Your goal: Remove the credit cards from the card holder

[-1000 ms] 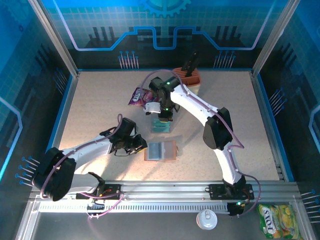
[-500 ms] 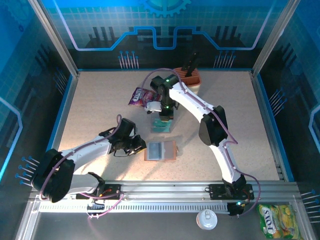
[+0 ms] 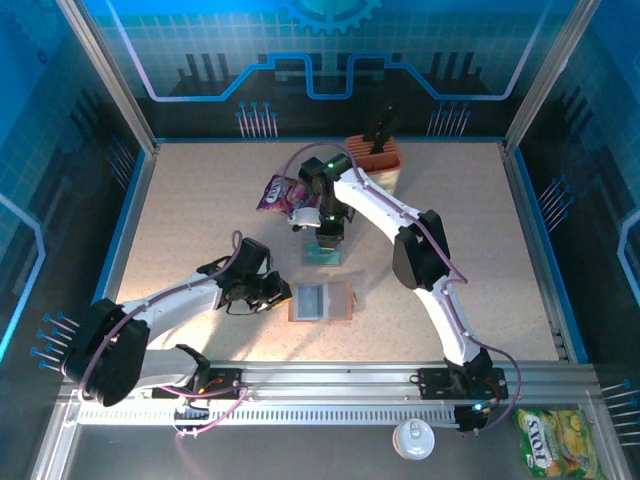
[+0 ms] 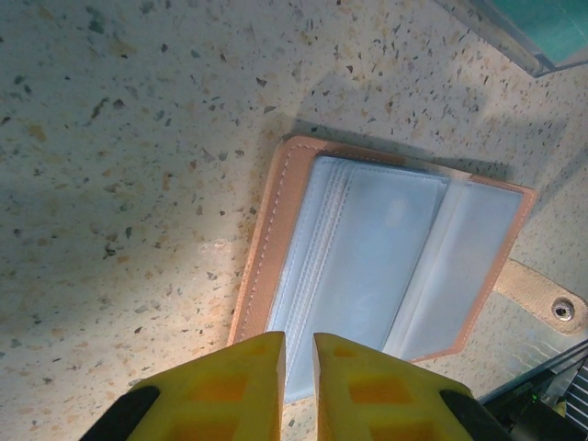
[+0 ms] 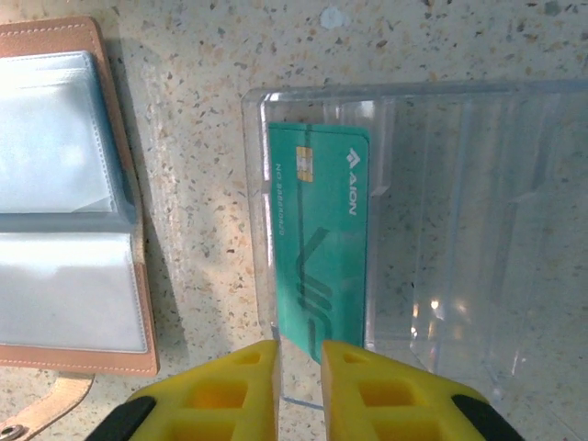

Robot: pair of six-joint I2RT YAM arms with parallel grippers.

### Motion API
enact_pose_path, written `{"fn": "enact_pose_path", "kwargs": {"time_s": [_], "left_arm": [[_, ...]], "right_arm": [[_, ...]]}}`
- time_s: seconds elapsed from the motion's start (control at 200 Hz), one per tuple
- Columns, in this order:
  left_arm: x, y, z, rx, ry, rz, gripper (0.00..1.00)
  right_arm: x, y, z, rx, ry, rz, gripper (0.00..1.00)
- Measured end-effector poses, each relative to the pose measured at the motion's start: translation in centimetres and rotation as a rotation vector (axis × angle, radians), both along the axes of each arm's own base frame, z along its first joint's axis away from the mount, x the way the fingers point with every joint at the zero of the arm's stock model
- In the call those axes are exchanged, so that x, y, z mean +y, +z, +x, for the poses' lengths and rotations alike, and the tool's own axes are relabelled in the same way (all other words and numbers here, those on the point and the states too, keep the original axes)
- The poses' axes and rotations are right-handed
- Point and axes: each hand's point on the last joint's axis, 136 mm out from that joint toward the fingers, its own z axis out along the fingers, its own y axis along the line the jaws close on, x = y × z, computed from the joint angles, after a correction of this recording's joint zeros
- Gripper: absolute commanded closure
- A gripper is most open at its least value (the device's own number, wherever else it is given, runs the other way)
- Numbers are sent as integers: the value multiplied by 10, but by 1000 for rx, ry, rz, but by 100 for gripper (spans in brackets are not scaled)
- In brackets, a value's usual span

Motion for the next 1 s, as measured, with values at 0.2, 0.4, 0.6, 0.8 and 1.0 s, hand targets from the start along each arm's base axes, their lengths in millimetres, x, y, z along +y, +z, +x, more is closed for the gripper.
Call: {"fn": "enact_pose_path", "kwargs": {"time_s": [0.2,0.4,0.6,0.8,1.0], "left_arm": [[-1,0,1,-3,-1,-2,83],[-3,1,3,-11,-3,-11,83],[-4,-2,3,-3,-7,-13,84],[-4,-6,3,6,-12,-5,83],[-3,-15,0,38,-16,9,83]], "right_arm": [[2,19,0,-45,-53,49,76],[6,54,-5,-115,-194,171,74],[8,58,-15,-110,-435,294,71],[16,45,-31,-52,-701,417,71],[30,37,-55,92,-918,529,77]]}}
